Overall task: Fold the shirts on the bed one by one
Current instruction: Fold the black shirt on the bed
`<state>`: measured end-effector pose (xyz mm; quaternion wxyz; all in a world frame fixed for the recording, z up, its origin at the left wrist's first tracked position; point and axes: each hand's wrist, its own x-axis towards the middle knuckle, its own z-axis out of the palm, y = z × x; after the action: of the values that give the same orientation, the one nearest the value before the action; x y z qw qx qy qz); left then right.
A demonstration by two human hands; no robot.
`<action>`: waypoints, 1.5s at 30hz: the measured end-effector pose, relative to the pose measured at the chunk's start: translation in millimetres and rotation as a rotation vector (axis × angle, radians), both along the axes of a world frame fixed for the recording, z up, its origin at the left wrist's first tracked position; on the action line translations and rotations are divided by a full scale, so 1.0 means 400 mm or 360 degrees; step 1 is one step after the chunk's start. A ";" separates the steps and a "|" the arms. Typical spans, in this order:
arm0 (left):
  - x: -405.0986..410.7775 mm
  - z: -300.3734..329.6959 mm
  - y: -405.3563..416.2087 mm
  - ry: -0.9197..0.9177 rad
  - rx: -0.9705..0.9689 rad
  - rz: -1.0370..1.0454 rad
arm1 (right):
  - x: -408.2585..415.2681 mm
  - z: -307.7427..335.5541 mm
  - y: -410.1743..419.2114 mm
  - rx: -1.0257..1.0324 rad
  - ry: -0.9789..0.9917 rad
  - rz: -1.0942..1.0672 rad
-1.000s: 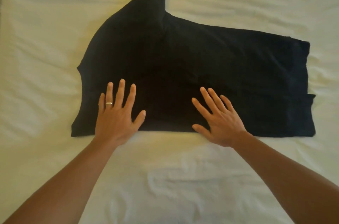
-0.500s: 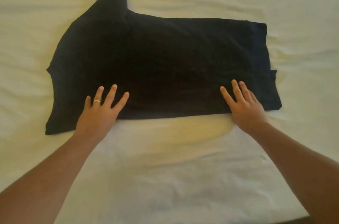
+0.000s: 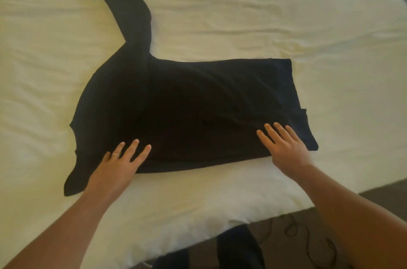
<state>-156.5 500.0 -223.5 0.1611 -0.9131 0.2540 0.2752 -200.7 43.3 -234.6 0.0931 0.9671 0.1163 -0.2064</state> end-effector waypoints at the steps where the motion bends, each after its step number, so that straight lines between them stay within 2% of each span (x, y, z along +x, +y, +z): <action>1: -0.033 -0.010 0.000 0.0003 -0.0018 0.0029 | -0.029 -0.009 -0.004 -0.0007 0.0006 -0.0001; 4: -0.085 -0.040 -0.018 -0.0063 0.0030 0.0102 | -0.064 -0.030 -0.010 -0.0053 -0.0067 -0.0058; 6: -0.095 -0.050 -0.052 -0.0089 0.0044 0.0054 | -0.063 -0.031 -0.015 -0.0110 -0.0106 -0.0215; 8: -0.097 -0.057 -0.087 -0.0068 0.0018 0.0006 | -0.060 -0.022 -0.027 -0.0148 -0.0052 -0.0322; 12: -0.094 -0.043 -0.122 0.0001 -0.0086 0.0119 | -0.073 0.006 -0.058 -0.0133 0.0103 -0.0295; 21: -0.011 0.021 -0.134 0.0328 -0.0110 0.0116 | 0.020 0.053 -0.053 0.0046 0.0838 -0.0542; 28: 0.212 0.026 -0.225 0.0216 -0.0339 0.0198 | 0.274 0.080 -0.048 0.0145 0.0522 -0.0589; 32: 0.361 0.001 -0.261 -0.0011 -0.0492 0.0270 | 0.402 0.035 -0.068 0.0258 0.0205 -0.0535; 35: 0.470 -0.021 -0.282 -0.0229 -0.0540 0.0284 | 0.497 0.009 -0.101 0.0260 0.0080 -0.0547; 38: 0.560 -0.039 -0.308 -0.0337 -0.0461 0.0214 | 0.569 -0.010 -0.138 0.0224 0.0073 -0.0498; 42: 0.631 -0.069 -0.333 -0.0237 -0.0207 0.0101 | 0.617 -0.046 -0.186 0.0061 0.0086 -0.0443; 45: 0.657 -0.087 -0.328 -0.0396 -0.0122 0.0058 | 0.656 -0.045 -0.221 -0.0089 0.0008 -0.0470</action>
<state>106.2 368.9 -258.5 0.1514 -0.9502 0.2256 0.1527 61.7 -45.2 -252.7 0.0884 0.9702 -0.0328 -0.2233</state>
